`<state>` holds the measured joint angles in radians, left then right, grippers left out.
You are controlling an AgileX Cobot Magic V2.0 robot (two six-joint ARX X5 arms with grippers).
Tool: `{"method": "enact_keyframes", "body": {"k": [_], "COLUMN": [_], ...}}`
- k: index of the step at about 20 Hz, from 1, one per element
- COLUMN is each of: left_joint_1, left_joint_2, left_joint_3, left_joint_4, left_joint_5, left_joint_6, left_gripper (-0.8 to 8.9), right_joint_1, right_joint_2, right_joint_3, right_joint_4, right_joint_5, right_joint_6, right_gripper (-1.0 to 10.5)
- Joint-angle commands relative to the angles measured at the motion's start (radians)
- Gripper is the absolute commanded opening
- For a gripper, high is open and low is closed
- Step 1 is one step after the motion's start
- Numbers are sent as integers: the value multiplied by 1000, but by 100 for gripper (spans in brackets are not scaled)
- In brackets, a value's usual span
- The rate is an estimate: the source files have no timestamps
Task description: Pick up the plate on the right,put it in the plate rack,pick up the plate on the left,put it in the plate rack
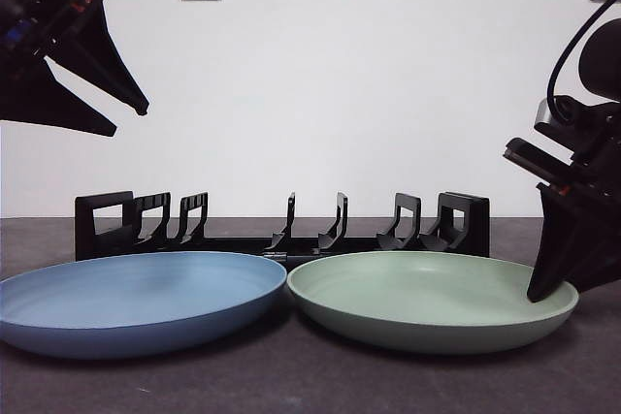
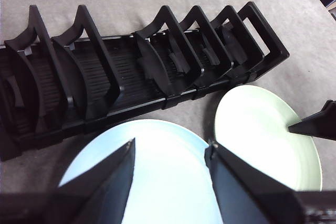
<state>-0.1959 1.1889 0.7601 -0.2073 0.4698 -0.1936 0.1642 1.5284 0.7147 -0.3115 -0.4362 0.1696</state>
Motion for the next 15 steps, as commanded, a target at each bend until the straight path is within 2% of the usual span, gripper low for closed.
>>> {"method": "enact_keyframes", "body": {"k": [1,5,9,13,15], "left_joint_1": [-7,-27,-74,-272,-416], "left_joint_2": [4,4,4,4,4], "left_joint_3": [1,1,3,40,69], "left_joint_4": [5,6,4,-51,-88], "left_joint_5": [2,15,106,87,-9], "left_joint_6": [21,113,215,364,451], "left_gripper": [229,229,229,229,229], "right_joint_1": [2,2,2,2,3], "right_joint_2": [-11,-68,-145,-242,-257], "right_joint_3": [5,17,32,64,84], "right_joint_4": [1,-34,-82,-164,-207], "right_joint_5": [0,0,0,0,-7], "right_joint_6": [10,21,21,21,21], "right_gripper": [-12,-12,-12,-12,-12]}}
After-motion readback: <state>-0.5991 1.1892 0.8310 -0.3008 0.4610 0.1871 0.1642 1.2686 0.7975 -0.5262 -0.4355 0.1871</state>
